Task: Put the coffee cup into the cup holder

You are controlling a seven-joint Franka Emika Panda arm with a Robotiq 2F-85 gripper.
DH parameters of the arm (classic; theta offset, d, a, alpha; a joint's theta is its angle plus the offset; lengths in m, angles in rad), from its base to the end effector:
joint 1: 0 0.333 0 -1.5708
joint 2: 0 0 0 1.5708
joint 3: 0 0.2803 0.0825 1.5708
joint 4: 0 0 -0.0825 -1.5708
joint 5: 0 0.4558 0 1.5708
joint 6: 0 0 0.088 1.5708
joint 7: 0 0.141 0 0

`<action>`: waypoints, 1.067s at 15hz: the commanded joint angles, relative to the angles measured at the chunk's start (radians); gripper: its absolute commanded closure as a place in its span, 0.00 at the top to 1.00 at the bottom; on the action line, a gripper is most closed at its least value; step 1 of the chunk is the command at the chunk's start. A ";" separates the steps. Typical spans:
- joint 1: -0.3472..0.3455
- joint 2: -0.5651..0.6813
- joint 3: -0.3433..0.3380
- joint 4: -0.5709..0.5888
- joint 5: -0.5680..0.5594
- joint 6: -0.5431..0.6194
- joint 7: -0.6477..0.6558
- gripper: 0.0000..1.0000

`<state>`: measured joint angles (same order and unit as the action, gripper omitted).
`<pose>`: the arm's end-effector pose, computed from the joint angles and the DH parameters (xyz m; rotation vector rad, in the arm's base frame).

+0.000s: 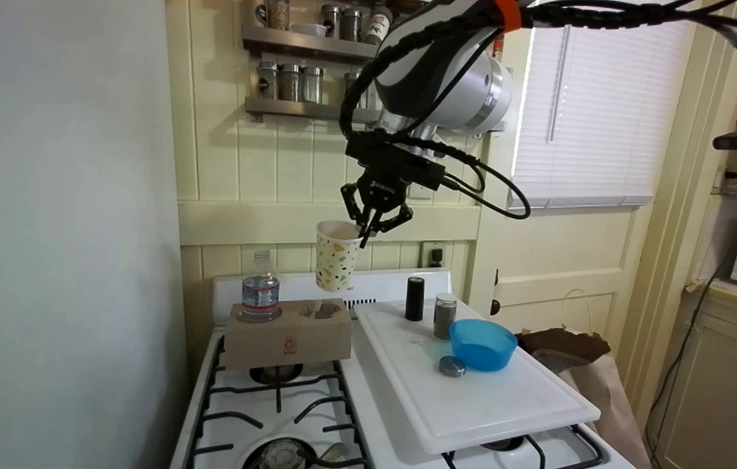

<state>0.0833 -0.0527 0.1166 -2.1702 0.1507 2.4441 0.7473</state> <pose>0.6154 0.1282 0.3454 -2.7270 0.9131 -0.3491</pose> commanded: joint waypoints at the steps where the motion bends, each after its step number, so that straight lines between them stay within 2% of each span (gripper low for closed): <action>1: 0.000 0.057 -0.007 0.054 0.011 -0.012 -0.010 0.01; 16: 0.021 0.235 -0.015 0.194 0.064 -0.029 -0.070 0.01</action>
<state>0.0937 0.1434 0.1082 -2.0183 0.1853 2.4435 0.6999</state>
